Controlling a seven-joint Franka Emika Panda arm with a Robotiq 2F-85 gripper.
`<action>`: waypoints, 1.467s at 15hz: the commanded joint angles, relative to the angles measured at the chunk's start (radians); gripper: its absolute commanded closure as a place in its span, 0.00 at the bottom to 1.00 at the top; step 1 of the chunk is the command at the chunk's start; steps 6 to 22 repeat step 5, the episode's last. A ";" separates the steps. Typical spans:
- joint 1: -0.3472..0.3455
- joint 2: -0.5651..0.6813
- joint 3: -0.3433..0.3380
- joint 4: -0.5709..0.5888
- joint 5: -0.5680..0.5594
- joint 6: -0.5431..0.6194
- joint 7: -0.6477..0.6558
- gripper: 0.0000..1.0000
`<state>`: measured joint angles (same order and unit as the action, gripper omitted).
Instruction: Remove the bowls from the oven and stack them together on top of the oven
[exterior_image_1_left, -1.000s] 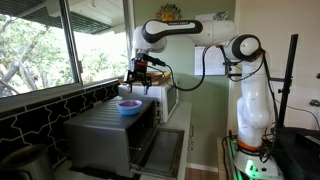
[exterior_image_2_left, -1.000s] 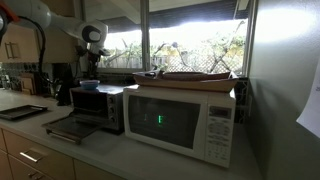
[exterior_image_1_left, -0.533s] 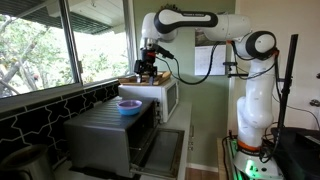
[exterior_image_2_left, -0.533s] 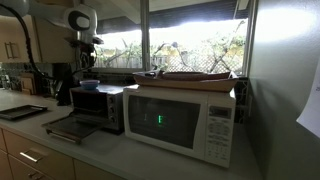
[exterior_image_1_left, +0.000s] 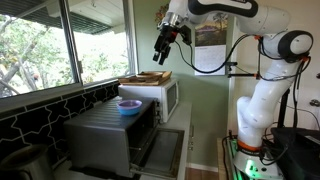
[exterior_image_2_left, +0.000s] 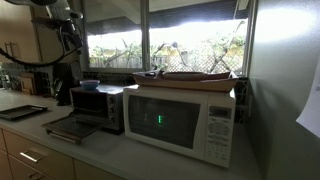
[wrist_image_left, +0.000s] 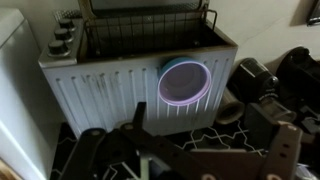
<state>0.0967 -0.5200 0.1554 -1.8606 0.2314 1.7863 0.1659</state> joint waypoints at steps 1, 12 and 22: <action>0.008 -0.022 -0.004 -0.022 -0.004 0.051 -0.016 0.00; 0.011 -0.064 -0.005 -0.082 -0.006 0.124 -0.039 0.00; 0.011 -0.064 -0.005 -0.082 -0.006 0.124 -0.039 0.00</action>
